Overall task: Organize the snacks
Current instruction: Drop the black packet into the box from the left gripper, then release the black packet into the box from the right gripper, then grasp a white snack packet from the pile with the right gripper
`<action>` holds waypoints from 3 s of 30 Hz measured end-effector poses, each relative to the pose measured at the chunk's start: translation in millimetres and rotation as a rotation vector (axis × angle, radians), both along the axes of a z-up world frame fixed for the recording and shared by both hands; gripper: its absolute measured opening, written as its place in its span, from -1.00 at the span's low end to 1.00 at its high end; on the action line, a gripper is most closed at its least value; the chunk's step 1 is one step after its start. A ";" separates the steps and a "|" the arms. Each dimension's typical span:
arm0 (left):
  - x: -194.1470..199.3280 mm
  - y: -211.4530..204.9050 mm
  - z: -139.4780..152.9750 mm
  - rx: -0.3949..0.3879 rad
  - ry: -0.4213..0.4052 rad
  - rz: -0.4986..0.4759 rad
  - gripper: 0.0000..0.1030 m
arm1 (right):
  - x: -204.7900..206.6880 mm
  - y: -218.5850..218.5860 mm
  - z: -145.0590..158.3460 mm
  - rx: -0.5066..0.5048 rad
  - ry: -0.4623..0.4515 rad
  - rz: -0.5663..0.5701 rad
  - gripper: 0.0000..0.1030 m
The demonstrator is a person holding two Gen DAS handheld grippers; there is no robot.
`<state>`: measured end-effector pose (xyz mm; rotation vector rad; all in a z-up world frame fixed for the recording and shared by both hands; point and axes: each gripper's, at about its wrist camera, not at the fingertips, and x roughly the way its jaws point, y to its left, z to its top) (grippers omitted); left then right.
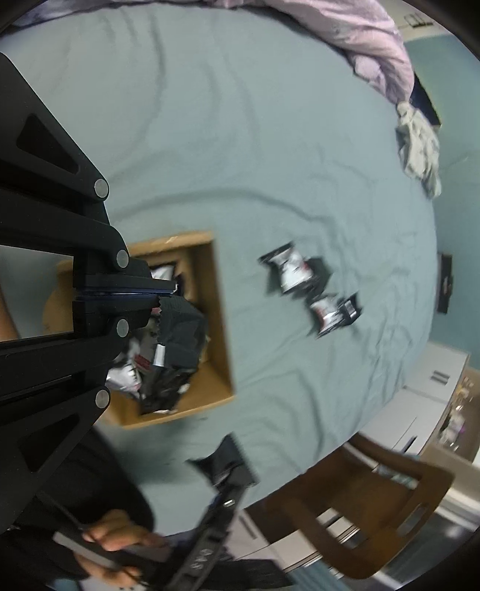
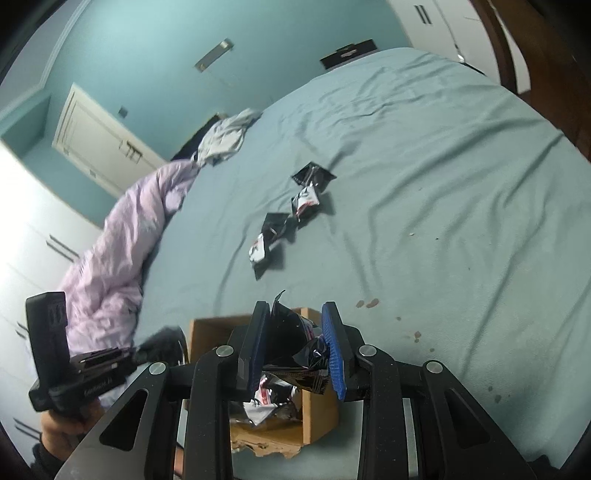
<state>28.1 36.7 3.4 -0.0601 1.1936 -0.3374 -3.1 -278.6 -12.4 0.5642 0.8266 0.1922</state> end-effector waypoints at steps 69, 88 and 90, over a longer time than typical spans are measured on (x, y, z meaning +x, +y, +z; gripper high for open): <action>-13.1 -23.0 -8.7 0.248 -0.113 0.001 0.66 | 102.3 5.7 7.1 -0.253 0.090 0.020 0.69; 22.4 -12.6 -26.3 0.158 -0.030 0.038 0.66 | 263.6 60.6 -65.5 -0.422 0.112 0.206 0.69; 25.9 -13.5 -28.9 0.161 -0.028 0.034 0.66 | 276.7 63.8 -71.7 -0.420 0.117 0.205 0.69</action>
